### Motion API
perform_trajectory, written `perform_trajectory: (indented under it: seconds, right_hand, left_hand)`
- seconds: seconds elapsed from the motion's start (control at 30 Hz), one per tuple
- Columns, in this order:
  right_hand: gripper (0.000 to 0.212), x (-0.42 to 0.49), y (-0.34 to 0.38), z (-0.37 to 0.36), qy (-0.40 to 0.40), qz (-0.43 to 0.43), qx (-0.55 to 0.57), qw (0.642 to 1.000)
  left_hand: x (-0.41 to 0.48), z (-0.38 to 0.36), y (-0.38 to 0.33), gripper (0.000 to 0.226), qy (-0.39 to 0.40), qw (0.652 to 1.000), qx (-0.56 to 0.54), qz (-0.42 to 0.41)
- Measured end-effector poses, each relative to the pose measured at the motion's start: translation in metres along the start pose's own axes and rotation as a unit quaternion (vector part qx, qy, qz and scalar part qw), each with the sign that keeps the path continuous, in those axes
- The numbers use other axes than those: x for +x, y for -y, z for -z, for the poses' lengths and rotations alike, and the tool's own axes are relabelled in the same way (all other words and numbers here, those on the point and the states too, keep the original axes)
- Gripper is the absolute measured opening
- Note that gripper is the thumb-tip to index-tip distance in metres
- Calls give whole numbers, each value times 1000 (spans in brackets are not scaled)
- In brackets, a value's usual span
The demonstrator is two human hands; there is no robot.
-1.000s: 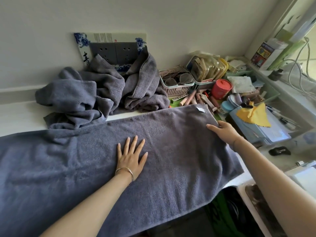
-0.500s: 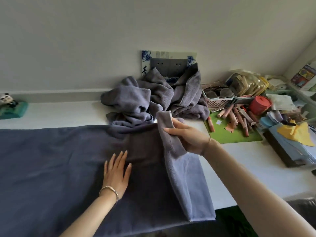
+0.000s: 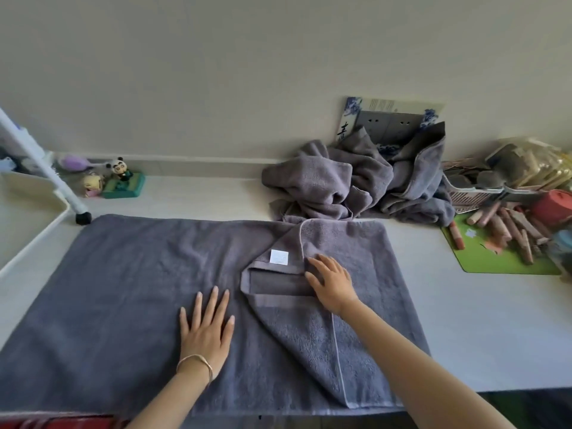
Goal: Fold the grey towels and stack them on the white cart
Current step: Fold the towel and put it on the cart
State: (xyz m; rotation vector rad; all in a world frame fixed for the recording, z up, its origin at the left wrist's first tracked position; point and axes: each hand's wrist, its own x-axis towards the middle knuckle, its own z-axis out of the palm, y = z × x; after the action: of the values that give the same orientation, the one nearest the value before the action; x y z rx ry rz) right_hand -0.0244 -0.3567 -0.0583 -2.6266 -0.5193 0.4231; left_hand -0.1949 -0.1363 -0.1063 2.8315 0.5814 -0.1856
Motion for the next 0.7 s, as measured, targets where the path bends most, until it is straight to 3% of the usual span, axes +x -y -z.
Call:
perform_trajectory:
  seconds: [0.13,0.43,0.5,0.6,0.7]
  right_hand:
    - [50,-16,-47,-5,31,1,-81,996]
    - [46,-45,-131,37,21,-39,-58,997]
    - [54,-49,-130,51,16,-8,-38,999]
    - [78,-65,-115,62,33,84,-65,994]
    - [64,-72,-96,55,84,119,-125,981]
  left_hand:
    - [-7,-3,-18,58,-26,999,14,-11]
    - [-26,-27,-96,58,16,999,-9,-30]
    - [-26,-28,-108,64,22,999,-7,-27]
    - [-28,-28,-118,92,-12,998,-54,-25]
    - [-35,-17,-125,91,-60,982,-169,-59]
